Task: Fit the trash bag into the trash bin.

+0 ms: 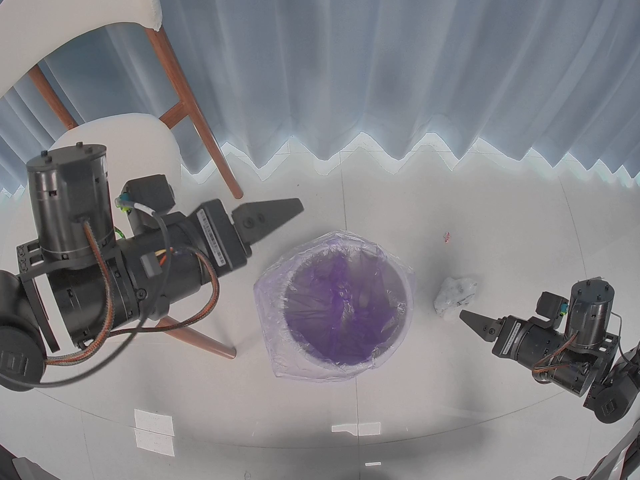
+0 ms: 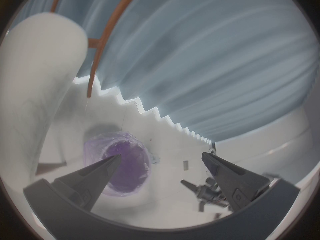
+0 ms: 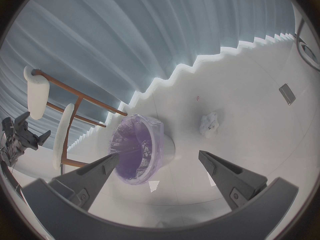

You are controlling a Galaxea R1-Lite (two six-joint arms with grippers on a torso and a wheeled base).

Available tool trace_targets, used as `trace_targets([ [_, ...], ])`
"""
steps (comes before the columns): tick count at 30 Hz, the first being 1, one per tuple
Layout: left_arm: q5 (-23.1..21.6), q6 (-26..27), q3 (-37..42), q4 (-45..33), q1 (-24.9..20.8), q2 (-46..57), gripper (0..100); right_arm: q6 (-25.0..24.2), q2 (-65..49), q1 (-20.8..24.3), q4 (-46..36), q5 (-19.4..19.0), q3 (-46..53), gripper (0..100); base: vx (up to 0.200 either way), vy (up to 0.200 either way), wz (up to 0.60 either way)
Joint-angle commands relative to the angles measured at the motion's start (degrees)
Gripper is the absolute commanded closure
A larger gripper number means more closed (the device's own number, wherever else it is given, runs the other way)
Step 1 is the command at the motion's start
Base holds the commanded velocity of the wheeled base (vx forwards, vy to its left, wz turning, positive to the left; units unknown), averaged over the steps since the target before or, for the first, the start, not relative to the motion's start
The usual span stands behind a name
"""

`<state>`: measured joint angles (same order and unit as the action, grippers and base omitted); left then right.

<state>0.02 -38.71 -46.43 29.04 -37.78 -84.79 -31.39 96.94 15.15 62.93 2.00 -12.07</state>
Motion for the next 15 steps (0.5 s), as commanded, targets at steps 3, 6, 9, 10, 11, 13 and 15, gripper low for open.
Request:
trace_targets([
  [3,1.0,24.5,-1.2,-5.9,-0.8,-0.8,0,-2.9,14.0,-5.4,5.0,-3.8,-3.3,0,0.0,0.0,0.0],
  [6,1.6,30.2,-0.9,-7.9,-0.5,1.7,0,-2.7,19.6,-6.5,11.3,-7.2,-4.4,0,0.0,0.0,0.0],
  [9,3.6,38.8,-3.3,-7.1,2.7,2.6,0,-2.4,25.8,-7.2,17.3,-7.9,-7.1,0,0.0,0.0,0.0],
  [10,4.3,42.6,-4.5,-6.4,3.7,3.0,0,-2.4,28.0,-7.3,19.1,-7.9,-8.5,0,0.0,0.0,0.0],
  [11,4.6,44.8,-4.9,-5.7,4.4,3.7,0,-2.4,29.9,-7.7,20.1,-8.0,-9.9,0,0.0,0.0,0.0],
  [13,4.6,45.5,-4.8,-4.4,5.2,5.3,0,-2.4,32.5,-8.8,20.5,-8.1,-12.6,0,0.0,0.0,0.0],
  [15,4.8,45.0,-4.0,-4.4,5.3,6.4,0,-2.4,34.0,-9.2,20.3,-8.6,-15.7,0,0.0,0.0,0.0],
])
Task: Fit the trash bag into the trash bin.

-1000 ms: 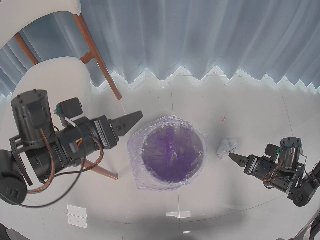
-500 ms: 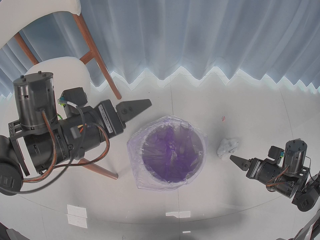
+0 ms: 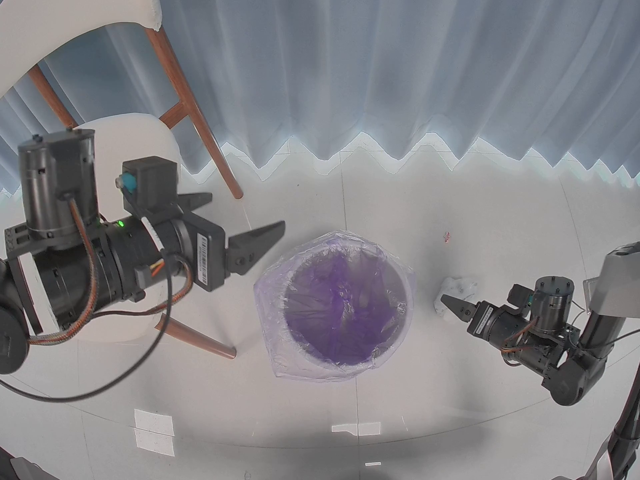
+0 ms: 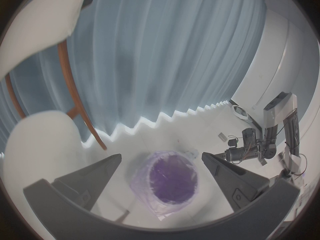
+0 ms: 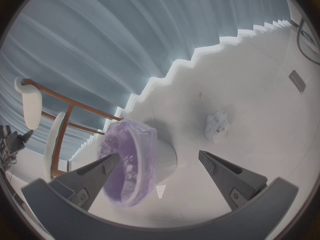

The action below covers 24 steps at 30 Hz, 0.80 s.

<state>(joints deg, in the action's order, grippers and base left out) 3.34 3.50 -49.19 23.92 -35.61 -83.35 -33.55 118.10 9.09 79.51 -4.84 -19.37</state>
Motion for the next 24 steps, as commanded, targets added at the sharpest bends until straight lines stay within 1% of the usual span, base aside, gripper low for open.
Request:
trace_targets([
  [1,1.8,2.7,-0.6,0.8,3.2,5.5,0,-0.2,13.5,-3.2,3.5,-2.1,-10.1,0,0.0,0.0,0.0],
  [5,1.9,3.0,1.0,1.0,2.1,7.2,0,-0.2,15.9,-4.6,3.1,-2.3,-16.0,0,0.0,0.0,0.0],
  [6,1.9,3.3,1.1,1.0,1.2,7.8,0,-0.2,16.5,-4.7,2.1,-2.3,-17.5,0,0.0,0.0,0.0],
  [9,1.9,2.7,2.4,0.9,-0.7,9.1,0,-0.2,16.5,-4.7,-0.4,-2.6,-18.5,0,0.0,0.0,0.0],
  [12,1.8,2.9,5.2,0.9,-0.8,10.9,0,-0.2,16.6,-4.5,-0.6,-3.9,-19.4,0,0.0,0.0,0.0],
  [14,1.9,3.4,6.2,0.8,-0.9,11.6,0,-0.2,16.8,-4.5,-0.8,-4.0,-20.6,0,0.0,0.0,0.0],
  [17,2.3,4.6,6.0,0.9,-1.3,12.2,0,-0.2,18.2,-4.4,-2.5,-4.1,-24.6,0,0.0,0.0,0.0],
  [18,2.3,4.6,6.0,0.9,-1.3,12.2,0,-0.2,18.2,-4.4,-2.5,-4.1,-24.6,0,0.0,0.0,0.0],
  [21,4.2,4.7,5.9,1.0,-1.2,12.4,0,-0.2,18.6,-4.3,-6.4,-4.1,-27.9,0,0.0,0.0,0.0],
  [24,4.7,4.8,5.9,0.9,-1.5,12.4,0,-0.2,19.0,-4.0,-7.6,-4.1,-30.5,0,0.0,0.0,0.0],
])
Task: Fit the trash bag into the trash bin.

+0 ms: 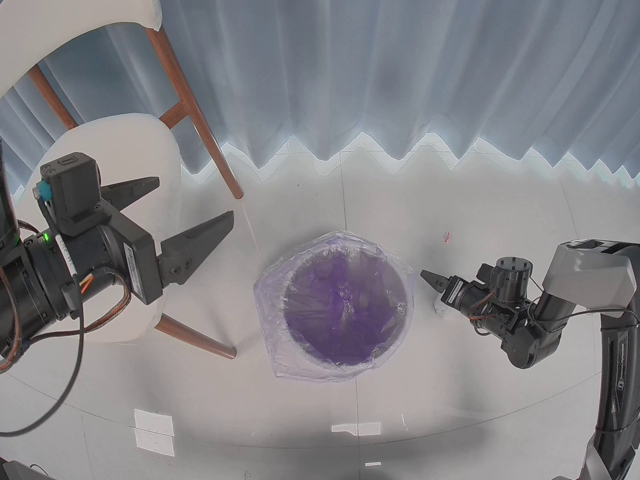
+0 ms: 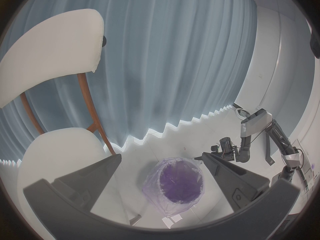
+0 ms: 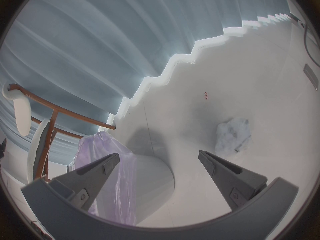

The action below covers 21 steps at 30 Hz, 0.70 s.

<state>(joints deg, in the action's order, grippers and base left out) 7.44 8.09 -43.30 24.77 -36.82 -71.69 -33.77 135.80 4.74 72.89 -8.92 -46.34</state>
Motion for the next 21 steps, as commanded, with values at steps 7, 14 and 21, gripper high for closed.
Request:
trace_targets([
  [7,1.5,0.2,0.3,0.0,-0.7,0.8,0,0.0,1.0,1.6,-1.0,0.0,-4.2,0,0.0,0.0,0.0],
  [14,2.1,0.2,0.1,0.0,-0.8,0.7,0,0.0,0.5,1.7,-0.6,0.0,-3.1,0,0.0,0.0,0.0],
  [21,2.8,0.2,0.4,0.0,-1.2,0.7,0,0.0,0.4,2.5,-0.6,0.0,-2.0,0,0.0,0.0,0.0],
])
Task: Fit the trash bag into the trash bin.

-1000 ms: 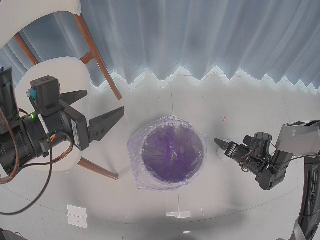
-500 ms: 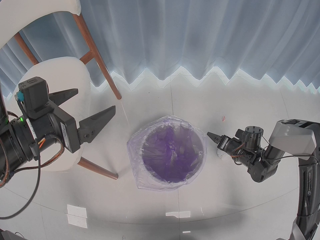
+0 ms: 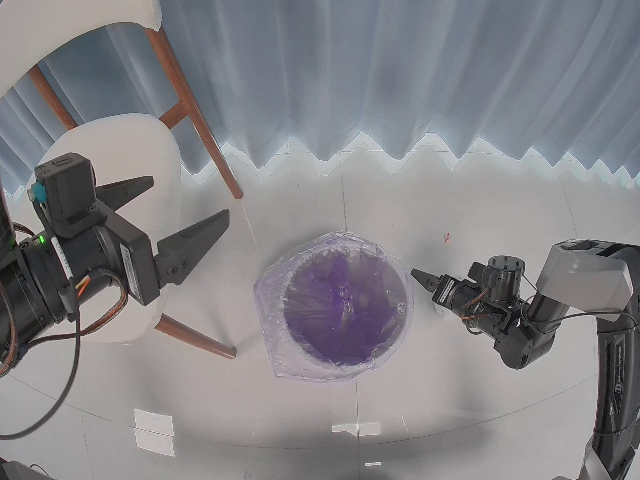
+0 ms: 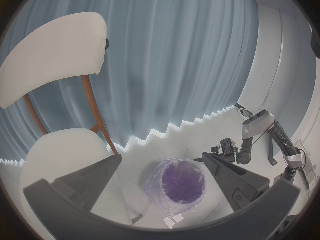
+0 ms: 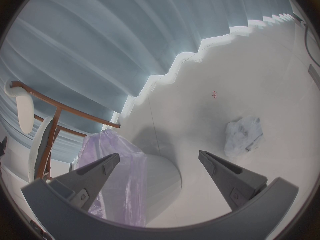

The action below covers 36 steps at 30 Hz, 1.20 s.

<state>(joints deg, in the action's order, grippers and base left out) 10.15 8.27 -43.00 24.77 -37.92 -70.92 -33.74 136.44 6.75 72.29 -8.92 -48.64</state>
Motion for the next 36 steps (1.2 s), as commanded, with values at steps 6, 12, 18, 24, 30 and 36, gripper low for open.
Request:
trace_targets([
  [6,0.1,0.0,-0.6,0.1,0.0,-0.2,0,0.3,1.0,0.8,-0.1,0.0,-0.3,0,0.0,0.0,0.0],
  [12,0.1,0.0,0.1,0.0,0.0,0.0,0,1.0,3.9,0.8,0.2,0.0,-0.3,0,0.0,0.0,0.0],
  [18,1.3,0.0,0.1,0.1,0.1,0.0,0,2.8,7.2,0.7,0.3,0.0,-0.8,0,0.0,0.0,0.0],
  [24,1.4,0.0,-0.1,0.1,0.1,0.1,0,6.7,11.0,0.8,-0.7,0.0,-5.2,0,0.0,0.0,0.0],
  [30,2.6,0.0,0.2,-0.1,0.0,1.5,0,12.5,14.4,0.2,-6.4,0.4,-11.7,0,0.0,0.0,0.0],
  [36,3.7,0.0,2.1,-0.1,-0.4,3.2,0,12.8,15.5,0.1,-21.4,4.7,-23.4,0,0.0,0.0,0.0],
])
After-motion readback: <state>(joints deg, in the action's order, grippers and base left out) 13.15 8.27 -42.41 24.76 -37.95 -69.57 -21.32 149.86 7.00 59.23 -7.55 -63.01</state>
